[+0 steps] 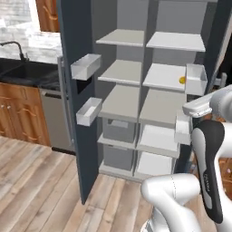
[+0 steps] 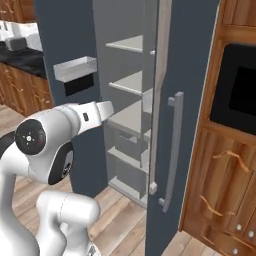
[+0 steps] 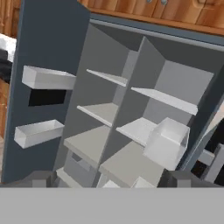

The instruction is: Retrieve the kiwi and mango from the fridge and place them into the bowl on the dining table.

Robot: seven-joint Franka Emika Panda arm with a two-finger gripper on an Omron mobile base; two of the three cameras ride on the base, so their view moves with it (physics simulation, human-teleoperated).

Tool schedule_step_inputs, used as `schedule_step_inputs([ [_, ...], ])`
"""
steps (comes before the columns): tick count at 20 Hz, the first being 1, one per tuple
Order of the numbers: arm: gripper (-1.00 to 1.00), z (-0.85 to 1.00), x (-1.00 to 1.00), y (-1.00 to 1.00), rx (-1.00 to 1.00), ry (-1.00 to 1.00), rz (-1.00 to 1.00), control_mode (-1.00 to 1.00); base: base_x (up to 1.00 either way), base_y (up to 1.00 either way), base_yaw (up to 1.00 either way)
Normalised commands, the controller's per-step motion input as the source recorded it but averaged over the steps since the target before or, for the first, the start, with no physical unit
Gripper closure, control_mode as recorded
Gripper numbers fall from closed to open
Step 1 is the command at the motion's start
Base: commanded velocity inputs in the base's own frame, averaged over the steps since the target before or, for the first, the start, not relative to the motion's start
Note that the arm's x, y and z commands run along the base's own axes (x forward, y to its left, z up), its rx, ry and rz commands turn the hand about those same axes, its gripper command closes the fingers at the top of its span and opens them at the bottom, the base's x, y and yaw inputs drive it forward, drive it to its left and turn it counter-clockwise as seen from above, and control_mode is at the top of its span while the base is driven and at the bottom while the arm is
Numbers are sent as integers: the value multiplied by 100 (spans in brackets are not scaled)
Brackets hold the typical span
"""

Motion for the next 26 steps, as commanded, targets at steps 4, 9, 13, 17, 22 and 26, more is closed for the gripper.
schedule_step_inputs([
  [4,-100,0,0,0,0,0,0,100,11,68,-29],
  [9,-100,0,0,0,0,0,0,100,4,52,-28],
  [13,-100,0,0,0,0,0,0,100,0,39,-30],
  [17,-100,0,0,0,0,0,0,100,0,13,-30],
  [22,-100,0,0,0,0,0,0,100,0,22,-32],
  [26,-100,0,0,0,0,0,0,100,8,56,-32],
])
